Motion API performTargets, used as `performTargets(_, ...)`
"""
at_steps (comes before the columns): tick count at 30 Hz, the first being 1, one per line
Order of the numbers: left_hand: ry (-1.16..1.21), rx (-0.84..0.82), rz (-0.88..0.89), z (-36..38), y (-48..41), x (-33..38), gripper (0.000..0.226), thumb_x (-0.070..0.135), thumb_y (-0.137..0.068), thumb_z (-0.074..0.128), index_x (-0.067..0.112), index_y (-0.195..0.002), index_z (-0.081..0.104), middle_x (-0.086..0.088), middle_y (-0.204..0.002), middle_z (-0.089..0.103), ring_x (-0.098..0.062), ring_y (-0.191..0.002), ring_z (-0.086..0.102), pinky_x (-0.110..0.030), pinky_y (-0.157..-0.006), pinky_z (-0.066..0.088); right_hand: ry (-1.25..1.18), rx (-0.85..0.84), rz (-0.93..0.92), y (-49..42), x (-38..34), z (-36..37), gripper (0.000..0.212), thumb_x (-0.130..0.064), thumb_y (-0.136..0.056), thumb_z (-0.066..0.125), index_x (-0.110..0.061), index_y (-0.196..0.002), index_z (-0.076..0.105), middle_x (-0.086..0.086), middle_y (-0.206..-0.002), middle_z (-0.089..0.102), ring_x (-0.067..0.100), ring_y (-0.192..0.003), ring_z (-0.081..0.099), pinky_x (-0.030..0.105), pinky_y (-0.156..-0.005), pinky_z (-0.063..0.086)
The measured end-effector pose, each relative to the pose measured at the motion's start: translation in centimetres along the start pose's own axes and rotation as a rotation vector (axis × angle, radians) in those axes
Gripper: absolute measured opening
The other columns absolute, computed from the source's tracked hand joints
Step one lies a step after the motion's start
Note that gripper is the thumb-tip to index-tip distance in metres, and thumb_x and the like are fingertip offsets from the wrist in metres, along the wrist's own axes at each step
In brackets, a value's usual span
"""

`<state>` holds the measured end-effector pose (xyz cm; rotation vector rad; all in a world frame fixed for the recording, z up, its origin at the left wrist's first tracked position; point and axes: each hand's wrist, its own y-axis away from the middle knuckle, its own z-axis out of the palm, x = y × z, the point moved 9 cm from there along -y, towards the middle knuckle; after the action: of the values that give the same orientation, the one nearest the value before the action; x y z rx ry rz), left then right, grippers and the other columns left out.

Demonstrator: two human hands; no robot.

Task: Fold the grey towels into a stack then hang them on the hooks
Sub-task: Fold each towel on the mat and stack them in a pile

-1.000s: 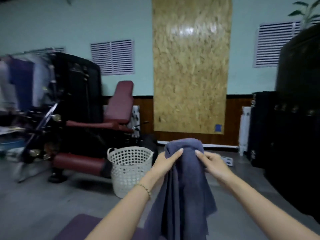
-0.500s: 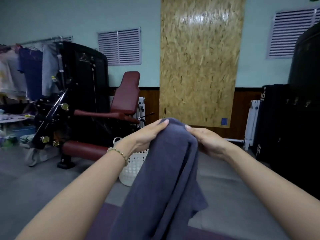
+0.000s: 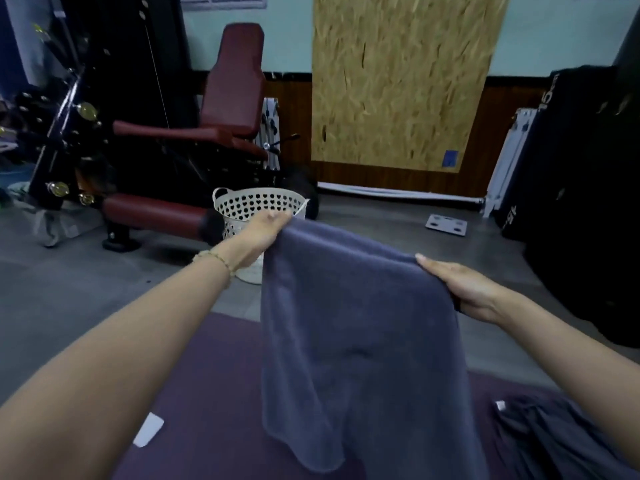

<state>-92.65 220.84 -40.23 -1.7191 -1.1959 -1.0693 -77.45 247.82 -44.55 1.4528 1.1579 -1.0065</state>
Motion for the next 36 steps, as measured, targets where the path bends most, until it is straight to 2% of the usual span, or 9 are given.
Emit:
performTargets(1, -0.154, -0.065, -0.052, 0.6, -0.3, -2.7, 0.054, 0.057, -0.090, 0.048, 0.006, -0.094, 0.065, -0.006, -0.099, 0.067, -0.017, -0.094, 0.060, -0.031, -0.091, 0.045, -0.004, 0.057, -0.004, -0.6, 0.3, -0.4, 0.028, -0.041, -0.092, 0.054, -0.021, -0.102, 0.070, -0.005, -0.095, 0.075, 0.009, -0.092, 0.068, 0.022, -0.077, 0.049)
performTargets(3, -0.282, -0.156, -0.134, 2.0, 0.1, -6.4, 0.046, 0.049, -0.094, 0.048, 0.007, -0.092, 0.068, -0.007, -0.102, 0.069, -0.019, -0.098, 0.062, -0.029, -0.092, 0.046, -0.013, 0.150, -0.016, -2.0, 0.8, -0.9, 0.028, -0.039, -0.092, 0.057, -0.018, -0.100, 0.072, 0.000, -0.095, 0.075, 0.012, -0.089, 0.069, 0.023, -0.074, 0.051)
performTargets(10, 0.094, 0.218, 0.143, -0.7, -3.4, 0.0, 0.032, 0.032, -0.101, 0.042, 0.011, -0.085, 0.058, -0.005, -0.083, 0.056, -0.012, -0.080, 0.049, -0.020, -0.068, 0.042, -0.183, 0.250, -0.265, -4.4, -6.7, -2.1, 0.020, -0.032, -0.091, 0.060, -0.016, -0.092, 0.072, -0.001, -0.085, 0.075, 0.010, -0.075, 0.071, 0.018, -0.063, 0.054)
performTargets(15, 0.131, 0.269, 0.186, -2.2, -4.3, -0.2, 0.043, 0.040, -0.100, 0.041, 0.003, -0.089, 0.058, -0.007, -0.081, 0.053, -0.012, -0.077, 0.050, -0.028, -0.074, 0.042, -0.256, 0.186, -0.311, -4.7, -6.9, -0.3, 0.024, -0.037, -0.082, 0.064, -0.017, -0.084, 0.075, 0.003, -0.088, 0.075, 0.014, -0.080, 0.071, 0.022, -0.068, 0.055)
performTargets(18, 0.108, 0.275, 0.076, -1.0, -2.3, -6.0, 0.035, 0.033, -0.101, 0.042, 0.009, -0.084, 0.061, 0.001, -0.077, 0.061, -0.002, -0.069, 0.055, -0.013, -0.068, 0.046, -0.269, 0.176, -0.238, -6.0, -0.9, 2.2, 0.020, -0.027, -0.090, 0.059, -0.013, -0.082, 0.071, -0.001, -0.075, 0.074, 0.008, -0.067, 0.068, 0.017, -0.062, 0.053)
performTargets(21, -0.034, 0.242, -0.071, 0.8, 0.5, -14.6, 0.040, 0.033, -0.099, 0.045, 0.003, -0.077, 0.060, -0.001, -0.071, 0.056, 0.002, -0.060, 0.050, -0.010, -0.055, 0.039, -0.240, 0.160, -0.045, -7.8, 9.2, 5.7, 0.020, -0.025, -0.092, 0.057, -0.013, -0.080, 0.069, -0.002, -0.069, 0.072, 0.009, -0.064, 0.065, 0.017, -0.061, 0.052)
performTargets(28, -0.115, 0.148, -0.471, 5.0, 8.6, -36.0, 0.039, 0.031, -0.096, 0.054, 0.009, -0.064, 0.048, -0.004, -0.064, 0.043, -0.013, -0.061, 0.041, -0.012, -0.048, 0.034, -0.188, 0.120, 0.416, -8.3, 32.7, 13.7, 0.024, -0.030, -0.089, 0.064, -0.009, -0.099, 0.072, 0.009, -0.096, 0.073, 0.023, -0.090, 0.067, 0.032, -0.085, 0.053)
performTargets(33, -0.093, 0.028, -0.683, 7.0, 11.4, -43.6, 0.025, 0.025, -0.096, 0.053, 0.006, -0.085, 0.064, -0.005, -0.082, 0.055, -0.016, -0.082, 0.048, -0.024, -0.076, 0.038, -0.081, 0.041, 0.524, -7.4, 39.1, 15.0, 0.028, -0.026, -0.099, 0.046, -0.011, -0.117, 0.062, 0.003, -0.106, 0.065, 0.018, -0.096, 0.059, 0.023, -0.078, 0.045)
performTargets(36, -0.070, 0.040, -0.682, 7.6, 9.7, -43.2, 0.024, 0.024, -0.098, 0.049, 0.007, -0.083, 0.059, -0.007, -0.081, 0.057, -0.018, -0.077, 0.048, -0.018, -0.068, 0.040, -0.065, 0.092, 0.502, -7.8, 39.1, 12.5, 0.031, -0.022, -0.099, 0.046, -0.012, -0.127, 0.055, 0.004, -0.120, 0.057, 0.017, -0.105, 0.055, 0.027, -0.092, 0.041)
